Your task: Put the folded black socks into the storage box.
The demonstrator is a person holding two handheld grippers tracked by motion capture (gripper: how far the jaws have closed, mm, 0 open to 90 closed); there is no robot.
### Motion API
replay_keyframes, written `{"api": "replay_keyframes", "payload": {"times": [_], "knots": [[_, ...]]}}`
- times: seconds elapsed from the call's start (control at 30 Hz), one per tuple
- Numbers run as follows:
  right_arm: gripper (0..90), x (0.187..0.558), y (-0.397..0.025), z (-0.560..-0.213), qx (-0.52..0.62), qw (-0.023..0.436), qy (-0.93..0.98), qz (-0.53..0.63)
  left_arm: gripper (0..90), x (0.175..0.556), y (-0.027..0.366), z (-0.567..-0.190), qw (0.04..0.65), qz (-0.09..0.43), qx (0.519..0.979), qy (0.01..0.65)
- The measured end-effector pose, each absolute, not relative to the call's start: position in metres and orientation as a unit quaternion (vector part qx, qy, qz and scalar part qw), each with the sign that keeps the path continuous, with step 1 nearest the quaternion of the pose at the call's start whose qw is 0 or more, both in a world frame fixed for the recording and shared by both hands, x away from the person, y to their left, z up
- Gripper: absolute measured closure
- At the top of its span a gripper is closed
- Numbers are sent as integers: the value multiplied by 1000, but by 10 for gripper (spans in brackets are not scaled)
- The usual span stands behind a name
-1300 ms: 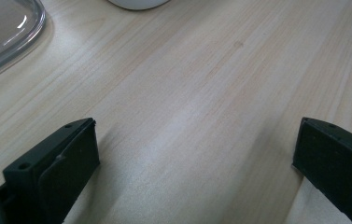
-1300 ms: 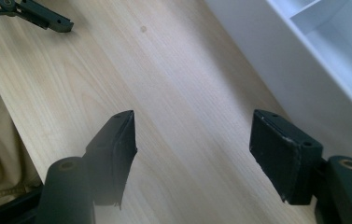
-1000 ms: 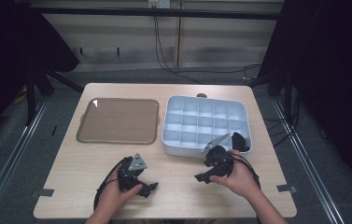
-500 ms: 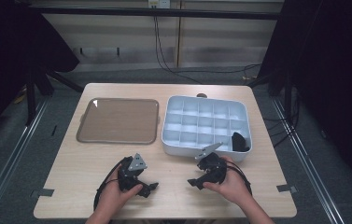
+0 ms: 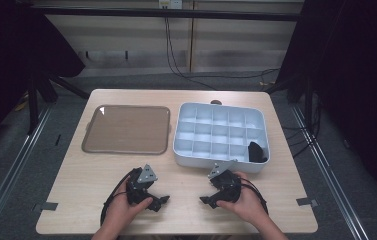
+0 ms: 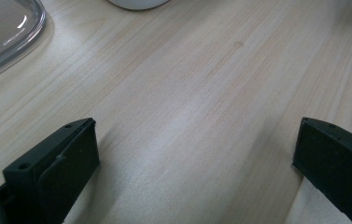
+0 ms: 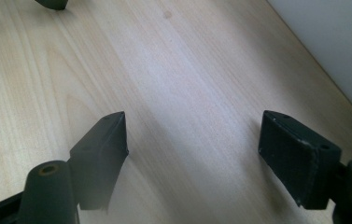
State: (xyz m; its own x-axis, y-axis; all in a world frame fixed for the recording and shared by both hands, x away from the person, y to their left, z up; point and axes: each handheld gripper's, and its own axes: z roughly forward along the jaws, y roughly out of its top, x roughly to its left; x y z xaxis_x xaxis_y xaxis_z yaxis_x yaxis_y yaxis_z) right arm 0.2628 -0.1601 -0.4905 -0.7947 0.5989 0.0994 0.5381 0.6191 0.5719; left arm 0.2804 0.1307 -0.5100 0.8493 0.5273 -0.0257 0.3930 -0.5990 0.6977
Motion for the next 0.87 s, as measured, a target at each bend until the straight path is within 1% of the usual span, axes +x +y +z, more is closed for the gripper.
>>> {"api": "replay_keyframes", "payload": {"times": [0.13,0.4,0.87], "knots": [[223,261,-161,-493,310,57,897,310,0,280,131,-510,365,92,890,258],[180,254,-164,-503,292,98,886,347,0,280,131,-510,365,92,890,259],[165,251,-168,-510,291,111,870,382,0,280,131,-510,365,91,889,260]]}}
